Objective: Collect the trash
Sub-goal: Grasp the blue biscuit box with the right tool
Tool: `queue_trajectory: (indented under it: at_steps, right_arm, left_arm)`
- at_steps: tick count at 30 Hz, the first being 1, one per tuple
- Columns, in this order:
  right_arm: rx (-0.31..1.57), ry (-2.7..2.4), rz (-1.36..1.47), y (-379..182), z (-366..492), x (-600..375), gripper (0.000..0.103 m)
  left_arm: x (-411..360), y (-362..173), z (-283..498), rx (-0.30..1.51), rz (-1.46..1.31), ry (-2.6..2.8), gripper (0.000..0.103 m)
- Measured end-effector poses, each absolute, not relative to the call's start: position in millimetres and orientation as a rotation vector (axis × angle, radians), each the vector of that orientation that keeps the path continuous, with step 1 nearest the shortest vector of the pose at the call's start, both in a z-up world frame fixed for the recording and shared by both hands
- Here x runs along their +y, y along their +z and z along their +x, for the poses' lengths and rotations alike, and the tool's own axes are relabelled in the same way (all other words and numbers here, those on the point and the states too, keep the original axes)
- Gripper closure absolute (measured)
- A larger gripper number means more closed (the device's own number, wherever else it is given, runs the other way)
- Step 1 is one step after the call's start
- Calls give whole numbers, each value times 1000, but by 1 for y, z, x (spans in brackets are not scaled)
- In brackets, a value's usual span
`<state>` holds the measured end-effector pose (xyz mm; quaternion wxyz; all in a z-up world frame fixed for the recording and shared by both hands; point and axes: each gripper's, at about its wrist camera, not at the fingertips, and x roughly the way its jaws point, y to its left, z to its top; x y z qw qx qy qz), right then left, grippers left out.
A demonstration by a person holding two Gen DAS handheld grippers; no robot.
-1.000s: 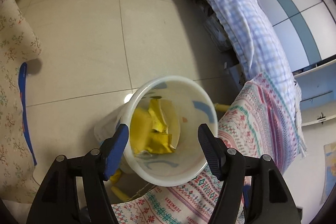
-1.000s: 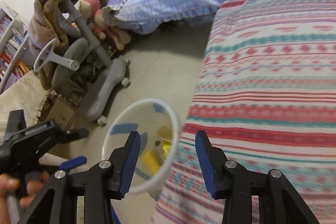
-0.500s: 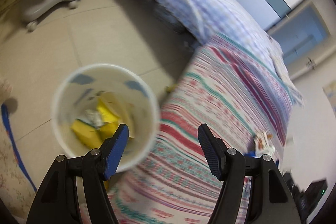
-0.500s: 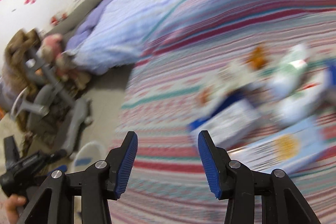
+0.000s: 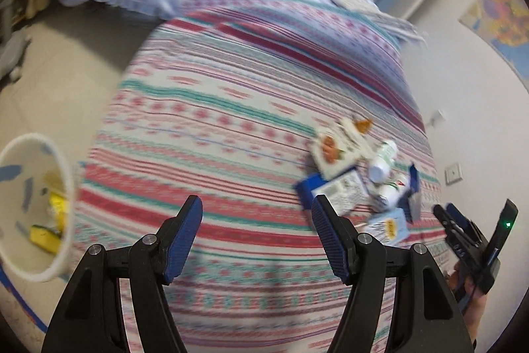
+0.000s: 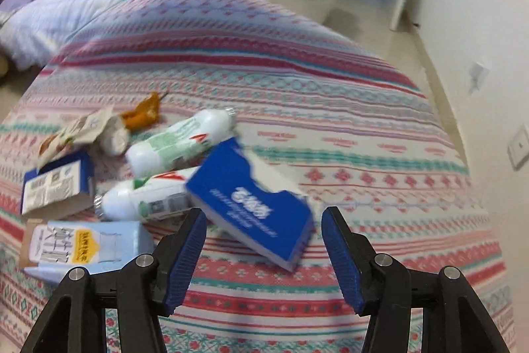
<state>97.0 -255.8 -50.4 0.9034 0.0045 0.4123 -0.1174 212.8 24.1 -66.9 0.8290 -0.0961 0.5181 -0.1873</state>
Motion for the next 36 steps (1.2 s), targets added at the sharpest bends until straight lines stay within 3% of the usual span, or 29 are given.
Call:
queue_trajectory:
  at_steps: [13, 16, 20, 23, 29, 36]
  right_arm:
    - [1002, -256, -443, -113, 128, -236, 41]
    - [1020, -264, -448, -117, 131, -243, 50]
    - [1017, -254, -385, -110, 132, -256, 81]
    - [986, -253, -261, -91, 128, -270, 90]
    - [915, -275, -79, -64, 119, -296, 98]
    - [855, -241, 147, -46, 105, -317, 99]
  left_arm:
    - [-78, -85, 217, 1059, 89, -475, 32]
    - [-92, -87, 215, 1035, 179, -481, 32]
    - [-110, -89, 214, 989, 323, -485, 32]
    - [-124, -92, 217, 950, 421, -459, 32]
    - [-131, -91, 226, 935, 417, -461, 32]
    - [-137, -94, 234, 948, 394, -482, 32]
